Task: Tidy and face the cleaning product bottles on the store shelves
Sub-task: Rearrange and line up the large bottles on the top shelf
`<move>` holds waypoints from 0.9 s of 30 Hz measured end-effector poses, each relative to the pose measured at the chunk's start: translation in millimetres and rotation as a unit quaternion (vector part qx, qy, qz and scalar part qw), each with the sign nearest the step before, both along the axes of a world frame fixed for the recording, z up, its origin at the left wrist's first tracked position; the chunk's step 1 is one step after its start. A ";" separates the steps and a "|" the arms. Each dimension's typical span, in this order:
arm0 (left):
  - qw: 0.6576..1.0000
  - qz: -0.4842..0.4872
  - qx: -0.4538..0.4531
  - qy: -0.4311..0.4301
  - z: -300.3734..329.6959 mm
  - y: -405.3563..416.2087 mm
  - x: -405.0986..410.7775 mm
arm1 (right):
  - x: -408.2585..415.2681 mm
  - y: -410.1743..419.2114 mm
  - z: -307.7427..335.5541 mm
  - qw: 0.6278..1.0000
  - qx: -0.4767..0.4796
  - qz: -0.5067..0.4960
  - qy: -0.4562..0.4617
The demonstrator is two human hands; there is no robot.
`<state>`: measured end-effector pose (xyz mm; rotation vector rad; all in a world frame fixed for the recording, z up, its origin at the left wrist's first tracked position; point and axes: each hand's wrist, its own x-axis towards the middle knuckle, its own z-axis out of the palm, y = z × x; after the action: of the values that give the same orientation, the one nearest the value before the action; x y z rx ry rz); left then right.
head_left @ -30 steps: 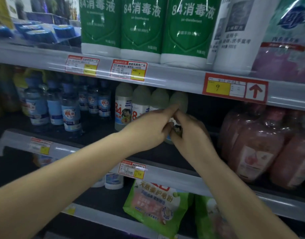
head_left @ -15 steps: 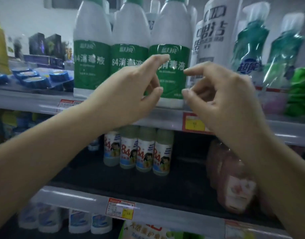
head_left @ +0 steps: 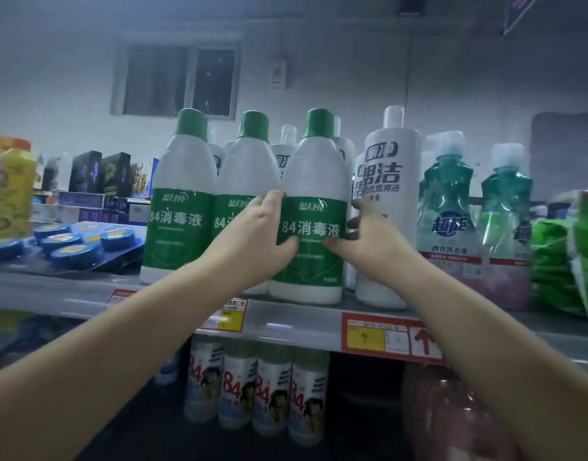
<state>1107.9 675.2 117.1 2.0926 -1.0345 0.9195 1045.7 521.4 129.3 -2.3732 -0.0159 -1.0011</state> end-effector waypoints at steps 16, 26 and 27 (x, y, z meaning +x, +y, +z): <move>0.989 -0.035 -0.084 0.116 -0.3 -22.9 -17.5 | 23.8 17.3 5.6 0.991 0.128 0.004 -0.042; 0.962 -0.151 -0.230 0.005 11.3 -27.7 -49.7 | -15.1 10.8 37.5 0.986 0.048 -0.003 -0.162; 0.961 -0.149 -0.233 -0.005 16.1 -29.8 -54.9 | -24.7 9.6 44.5 0.984 0.039 0.004 -0.172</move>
<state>1053.0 645.4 133.2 1.4990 -0.9890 0.9143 1021.0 531.1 173.8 -2.1028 -0.1130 -1.3707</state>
